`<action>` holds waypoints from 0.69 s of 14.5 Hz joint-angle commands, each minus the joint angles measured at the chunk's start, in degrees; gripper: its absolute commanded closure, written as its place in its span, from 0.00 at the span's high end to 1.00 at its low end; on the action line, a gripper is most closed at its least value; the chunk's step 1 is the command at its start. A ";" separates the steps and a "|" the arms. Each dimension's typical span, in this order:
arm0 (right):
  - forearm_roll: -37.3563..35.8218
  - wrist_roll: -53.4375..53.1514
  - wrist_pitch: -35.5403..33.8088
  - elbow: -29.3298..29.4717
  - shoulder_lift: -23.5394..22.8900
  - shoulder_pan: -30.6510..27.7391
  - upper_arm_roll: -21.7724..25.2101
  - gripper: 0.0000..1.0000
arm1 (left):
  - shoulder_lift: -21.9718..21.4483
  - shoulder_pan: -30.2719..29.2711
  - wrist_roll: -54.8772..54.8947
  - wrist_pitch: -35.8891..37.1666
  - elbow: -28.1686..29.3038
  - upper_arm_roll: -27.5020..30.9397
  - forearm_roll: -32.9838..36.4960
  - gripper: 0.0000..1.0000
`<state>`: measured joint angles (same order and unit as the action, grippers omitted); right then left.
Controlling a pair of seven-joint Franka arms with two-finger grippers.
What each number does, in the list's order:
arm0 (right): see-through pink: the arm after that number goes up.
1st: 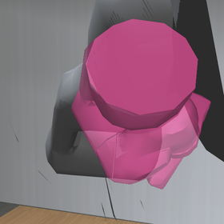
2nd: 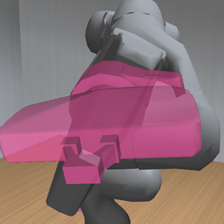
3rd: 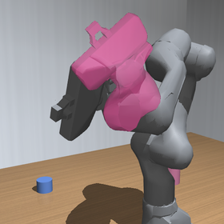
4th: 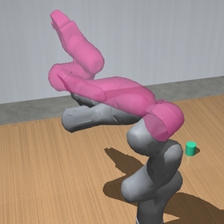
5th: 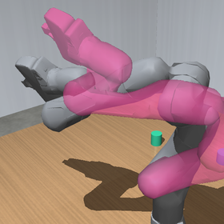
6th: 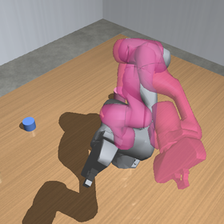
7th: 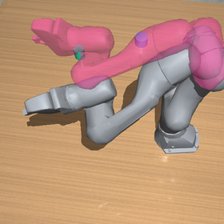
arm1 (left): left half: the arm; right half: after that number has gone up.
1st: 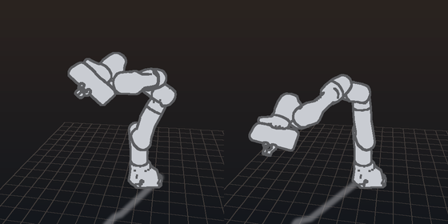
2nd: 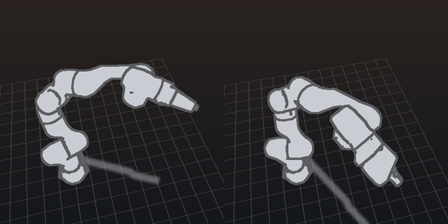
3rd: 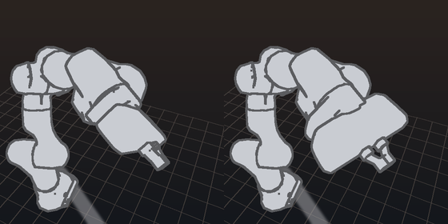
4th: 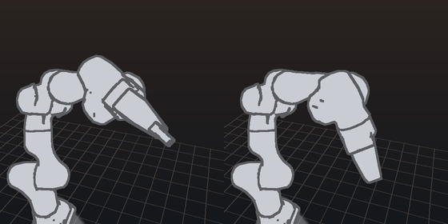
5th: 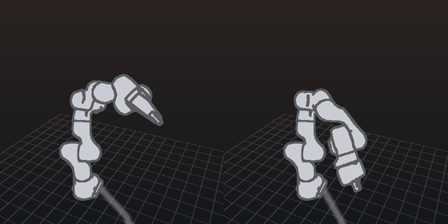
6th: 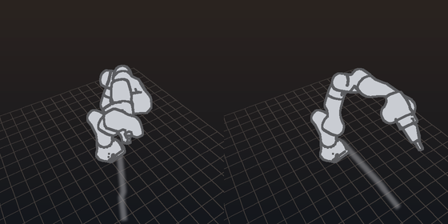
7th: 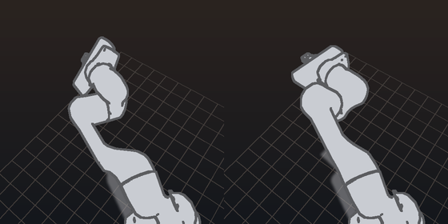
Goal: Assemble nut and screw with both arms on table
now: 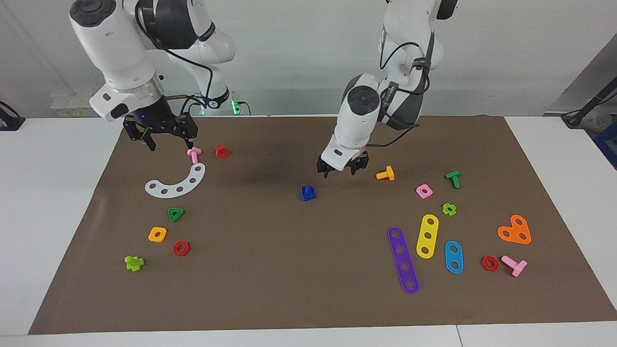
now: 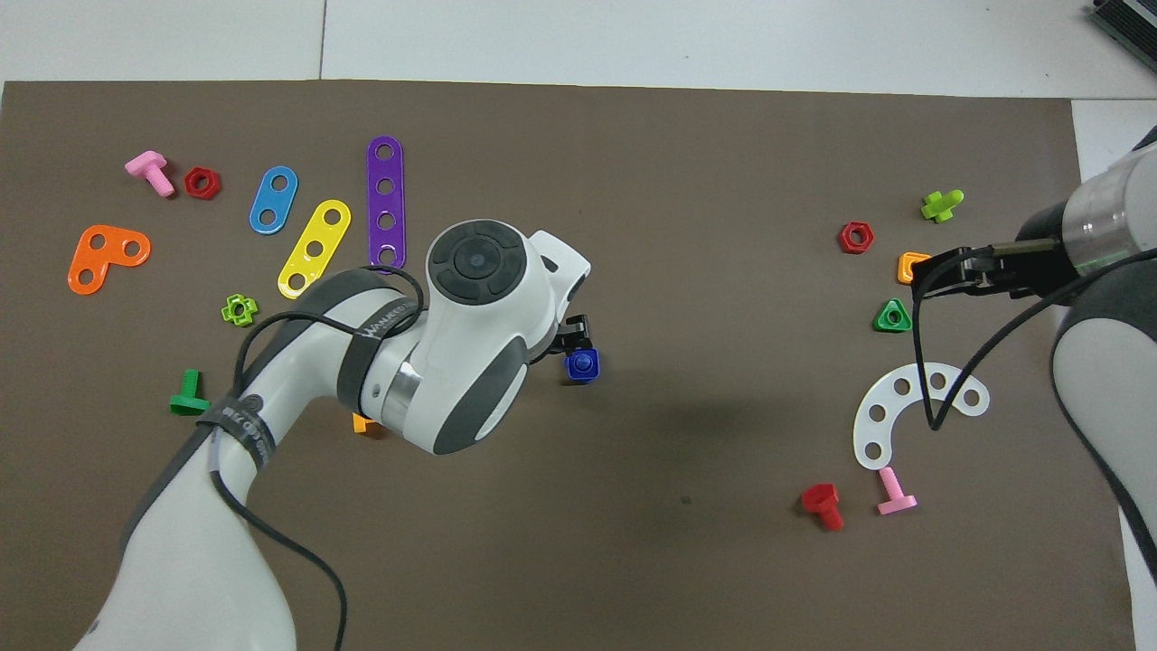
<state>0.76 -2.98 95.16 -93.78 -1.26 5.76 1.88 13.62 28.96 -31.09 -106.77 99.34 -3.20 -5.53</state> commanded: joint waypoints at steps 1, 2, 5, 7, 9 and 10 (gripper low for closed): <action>0.04 1.31 0.21 -1.49 1.35 -0.22 -0.21 1.00 | -4.12 -3.37 6.98 6.99 1.30 -0.32 0.61 0.94; 0.04 1.31 0.29 -1.49 1.35 -0.22 -0.21 1.00 | -5.35 -4.95 10.93 9.97 1.47 -0.32 0.61 0.94; 0.04 1.31 0.20 -1.49 1.35 -0.22 -0.21 1.00 | -8.52 -11.45 22.01 18.16 2.44 -0.23 0.61 0.94; 0.04 1.31 0.21 -1.49 1.35 -0.22 -0.21 1.00 | -10.80 -15.41 25.63 19.84 4.27 -0.23 1.04 0.94; 0.04 1.31 0.20 -1.49 1.35 -0.22 -0.21 1.00 | -14.57 -17.26 25.91 19.41 8.57 -0.23 5.15 0.94; 0.04 1.31 0.20 -1.49 1.35 -0.22 -0.21 1.00 | -16.50 -18.23 26.00 18.97 10.42 -0.23 6.31 0.94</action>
<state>0.76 -2.98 95.16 -93.79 -1.26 5.76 1.88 3.05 12.07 -5.66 -86.95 103.41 -2.82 -2.17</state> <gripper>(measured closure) 0.000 0.062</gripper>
